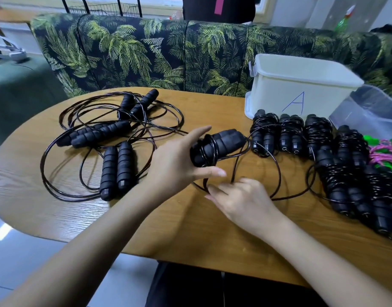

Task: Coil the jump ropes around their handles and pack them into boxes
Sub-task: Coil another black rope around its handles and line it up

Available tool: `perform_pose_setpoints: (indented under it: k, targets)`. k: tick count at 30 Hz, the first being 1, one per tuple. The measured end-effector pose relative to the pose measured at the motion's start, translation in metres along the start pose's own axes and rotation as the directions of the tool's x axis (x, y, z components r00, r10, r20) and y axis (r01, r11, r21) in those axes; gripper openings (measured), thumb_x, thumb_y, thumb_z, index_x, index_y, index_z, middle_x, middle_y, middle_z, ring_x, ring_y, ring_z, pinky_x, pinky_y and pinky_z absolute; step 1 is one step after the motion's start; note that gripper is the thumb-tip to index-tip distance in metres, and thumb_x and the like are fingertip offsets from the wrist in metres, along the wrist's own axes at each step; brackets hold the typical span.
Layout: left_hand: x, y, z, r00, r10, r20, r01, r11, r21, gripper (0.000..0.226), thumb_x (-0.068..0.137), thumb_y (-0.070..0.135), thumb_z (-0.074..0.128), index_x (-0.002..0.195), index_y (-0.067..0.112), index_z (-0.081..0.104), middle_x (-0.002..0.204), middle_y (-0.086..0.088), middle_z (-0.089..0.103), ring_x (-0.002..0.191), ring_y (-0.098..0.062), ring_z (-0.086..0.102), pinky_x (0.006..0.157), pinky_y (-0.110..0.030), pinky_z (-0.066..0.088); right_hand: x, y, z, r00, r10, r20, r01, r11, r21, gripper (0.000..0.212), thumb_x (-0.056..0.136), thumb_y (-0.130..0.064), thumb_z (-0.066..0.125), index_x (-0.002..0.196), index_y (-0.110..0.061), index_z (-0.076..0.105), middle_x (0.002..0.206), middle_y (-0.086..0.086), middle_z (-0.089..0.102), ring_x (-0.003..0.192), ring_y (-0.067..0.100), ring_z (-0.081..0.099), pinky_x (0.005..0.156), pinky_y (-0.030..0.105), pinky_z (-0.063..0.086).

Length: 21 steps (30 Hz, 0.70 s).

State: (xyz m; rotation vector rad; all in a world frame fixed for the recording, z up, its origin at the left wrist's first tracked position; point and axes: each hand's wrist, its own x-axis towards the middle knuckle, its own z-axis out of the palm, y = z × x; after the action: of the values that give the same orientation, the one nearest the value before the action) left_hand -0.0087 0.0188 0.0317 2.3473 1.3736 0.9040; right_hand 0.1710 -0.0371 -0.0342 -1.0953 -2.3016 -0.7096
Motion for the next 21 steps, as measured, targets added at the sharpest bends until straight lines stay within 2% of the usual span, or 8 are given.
perform_pose_setpoints:
  k: [2,4,10,12,14,16,18,21]
  targets:
    - [-0.003,0.0,0.001,0.998,0.041,-0.049,-0.041,0.999,0.0,0.084,0.061,0.084,0.057,0.133,0.041,0.054,0.111,0.017,0.067,0.1,-0.006,0.062,0.07,-0.016,0.041,-0.002,0.007,0.002,1.0,-0.005,0.007,0.005,1.0,-0.015,0.029,0.098,-0.03,0.053,0.089,-0.011,0.073,0.066,-0.002,0.063,0.049,0.018,0.06,0.046,0.028,0.046]
    - [-0.003,-0.004,0.0,0.995,0.056,-0.082,-0.054,0.998,0.029,0.069,0.066,0.076,0.054,0.124,0.04,0.053,0.1,0.019,0.064,0.094,-0.008,0.063,0.071,-0.026,0.047,-0.006,0.021,0.001,1.0,-0.003,0.026,0.003,1.0,-0.017,0.029,0.099,-0.031,0.052,0.091,-0.012,0.072,0.068,-0.002,0.065,0.05,0.019,0.062,0.046,0.029,0.047]
    - [0.0,-0.022,-0.002,0.994,0.061,-0.088,-0.048,0.989,0.141,0.072,0.065,0.079,0.048,0.117,0.03,0.05,0.093,0.012,0.066,0.086,-0.019,0.065,0.067,-0.037,0.051,-0.025,0.068,-0.009,0.996,0.018,0.088,-0.02,1.0,0.02,0.053,0.105,-0.045,0.034,0.073,-0.016,0.065,0.056,-0.004,0.056,0.05,0.016,0.056,0.044,0.029,0.047]
    - [0.001,-0.029,-0.002,0.99,0.089,-0.109,-0.074,0.988,0.133,0.071,0.066,0.077,0.051,0.117,0.027,0.052,0.095,0.01,0.067,0.087,-0.019,0.065,0.067,-0.037,0.052,-0.029,0.08,-0.015,0.991,0.013,0.13,-0.025,0.996,0.088,0.054,0.103,-0.048,0.034,0.076,-0.015,0.065,0.057,-0.006,0.054,0.051,0.014,0.054,0.043,0.029,0.049]
    - [0.002,-0.037,-0.004,0.987,0.109,-0.12,-0.095,0.988,0.117,0.071,0.066,0.075,0.054,0.117,0.026,0.053,0.099,0.008,0.068,0.09,-0.02,0.065,0.07,-0.039,0.053,-0.033,0.092,-0.021,0.984,0.066,0.164,-0.098,0.976,0.196,0.048,0.099,-0.051,0.038,0.084,-0.017,0.069,0.064,-0.008,0.059,0.057,0.012,0.056,0.044,0.03,0.051]
    - [0.002,-0.043,-0.006,0.984,0.127,-0.127,-0.113,0.987,0.113,0.071,0.067,0.074,0.057,0.118,0.025,0.053,0.102,0.006,0.068,0.092,-0.021,0.066,0.07,-0.04,0.054,-0.033,0.102,-0.026,0.963,0.164,0.213,-0.222,0.933,0.285,0.044,0.097,-0.053,0.04,0.088,-0.022,0.071,0.075,-0.015,0.064,0.07,0.007,0.055,0.05,0.032,0.053]
    - [0.001,-0.047,-0.007,0.98,0.158,-0.122,-0.144,0.983,0.116,0.069,0.067,0.073,0.059,0.119,0.027,0.051,0.104,0.005,0.068,0.093,-0.02,0.066,0.071,-0.041,0.054,-0.033,0.11,-0.028,0.947,0.209,0.243,-0.277,0.916,0.291,0.045,0.097,-0.055,0.04,0.086,-0.024,0.071,0.078,-0.02,0.062,0.077,0.0,0.048,0.055,0.033,0.052]
    - [0.0,-0.05,-0.009,0.971,0.215,-0.102,-0.204,0.973,0.109,0.066,0.068,0.071,0.062,0.119,0.031,0.048,0.105,0.005,0.068,0.095,-0.019,0.065,0.073,-0.042,0.054,-0.029,0.123,-0.025,0.926,0.249,0.284,-0.335,0.889,0.313,0.036,0.096,-0.052,0.046,0.085,-0.025,0.068,0.079,-0.02,0.059,0.083,0.009,0.052,0.075,0.047,0.055]
